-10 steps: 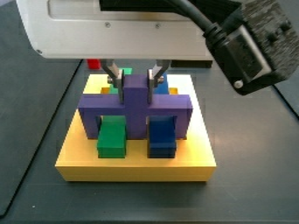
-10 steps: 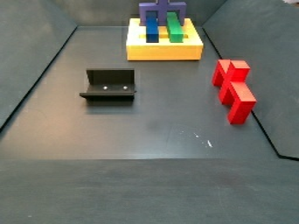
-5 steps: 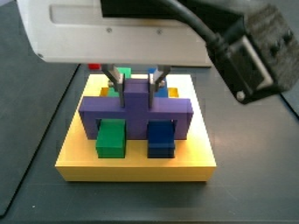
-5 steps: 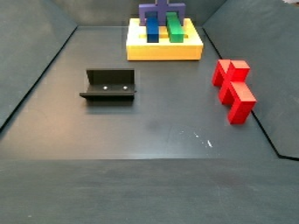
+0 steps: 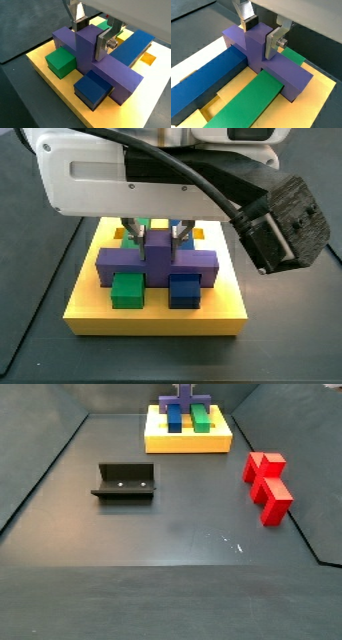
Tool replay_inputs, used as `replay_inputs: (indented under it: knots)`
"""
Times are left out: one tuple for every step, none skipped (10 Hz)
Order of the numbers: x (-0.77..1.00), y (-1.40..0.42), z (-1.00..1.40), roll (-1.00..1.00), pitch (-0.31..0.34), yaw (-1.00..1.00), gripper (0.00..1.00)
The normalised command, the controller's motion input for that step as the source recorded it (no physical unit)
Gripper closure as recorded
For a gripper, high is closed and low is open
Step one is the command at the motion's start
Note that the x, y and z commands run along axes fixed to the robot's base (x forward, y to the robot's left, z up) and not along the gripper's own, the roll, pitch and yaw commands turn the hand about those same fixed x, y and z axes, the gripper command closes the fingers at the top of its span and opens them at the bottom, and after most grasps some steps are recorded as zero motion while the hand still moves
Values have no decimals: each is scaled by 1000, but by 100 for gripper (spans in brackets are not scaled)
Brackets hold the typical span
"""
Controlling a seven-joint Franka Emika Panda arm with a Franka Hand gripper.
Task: Pick up the purple object. Move up. Place the purple object on the fixture. Regrasp the purple object. Move to above the board. Insert the purple object.
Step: Insert the purple object.
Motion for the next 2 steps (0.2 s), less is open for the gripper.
replay_inputs:
  knots:
    - [0,0,0,-9,0,0,100]
    - [0,0,0,0,0,0,100]
